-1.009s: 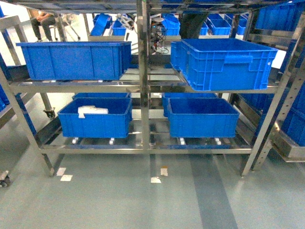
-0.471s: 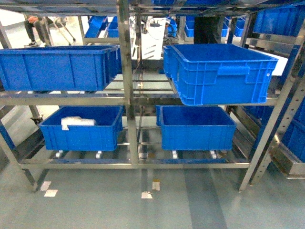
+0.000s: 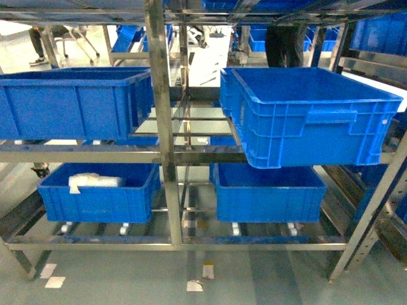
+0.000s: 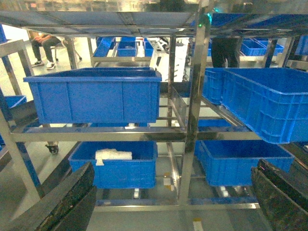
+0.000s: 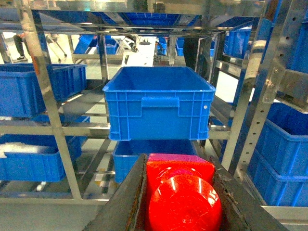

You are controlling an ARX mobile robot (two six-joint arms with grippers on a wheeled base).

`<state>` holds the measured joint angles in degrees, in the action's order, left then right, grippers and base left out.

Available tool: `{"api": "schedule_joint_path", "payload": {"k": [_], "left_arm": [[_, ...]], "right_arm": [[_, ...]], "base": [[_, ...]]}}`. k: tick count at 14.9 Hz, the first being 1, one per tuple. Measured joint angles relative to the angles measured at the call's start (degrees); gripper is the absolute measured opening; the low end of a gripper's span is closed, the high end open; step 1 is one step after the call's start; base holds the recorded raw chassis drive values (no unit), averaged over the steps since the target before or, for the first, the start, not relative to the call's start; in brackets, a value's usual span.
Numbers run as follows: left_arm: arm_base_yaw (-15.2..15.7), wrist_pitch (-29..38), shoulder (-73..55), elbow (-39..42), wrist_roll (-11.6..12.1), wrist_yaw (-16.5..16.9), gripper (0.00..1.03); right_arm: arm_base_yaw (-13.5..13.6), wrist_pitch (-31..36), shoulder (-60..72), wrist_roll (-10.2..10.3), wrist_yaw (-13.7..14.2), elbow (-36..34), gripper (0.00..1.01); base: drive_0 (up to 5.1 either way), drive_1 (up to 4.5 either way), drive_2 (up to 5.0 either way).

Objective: Pick red block from blue box to shelf

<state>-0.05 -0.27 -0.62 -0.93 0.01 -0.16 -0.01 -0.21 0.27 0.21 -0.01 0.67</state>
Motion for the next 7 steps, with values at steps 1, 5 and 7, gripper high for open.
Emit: {"api": "schedule_joint_path", "payload": {"k": [1, 5, 7], "left_arm": [[0.0, -0.04, 0.0, 0.0, 0.02, 0.15, 0.98], [0.0, 0.0, 0.0, 0.0, 0.0, 0.02, 0.98], [0.0, -0.17, 0.0, 0.0, 0.0, 0.09, 0.98]], "right_arm": [[0.0, -0.15, 0.0, 0.0, 0.0, 0.0, 0.28], [0.0, -0.04, 0.0, 0.0, 0.02, 0.0, 0.28], [0.0, 0.02, 0.0, 0.0, 0.0, 0.0, 0.28]], "base": [[-0.1, 4.18, -4.4], [0.0, 4.24, -4.3], [0.0, 4.31, -4.2]]}}
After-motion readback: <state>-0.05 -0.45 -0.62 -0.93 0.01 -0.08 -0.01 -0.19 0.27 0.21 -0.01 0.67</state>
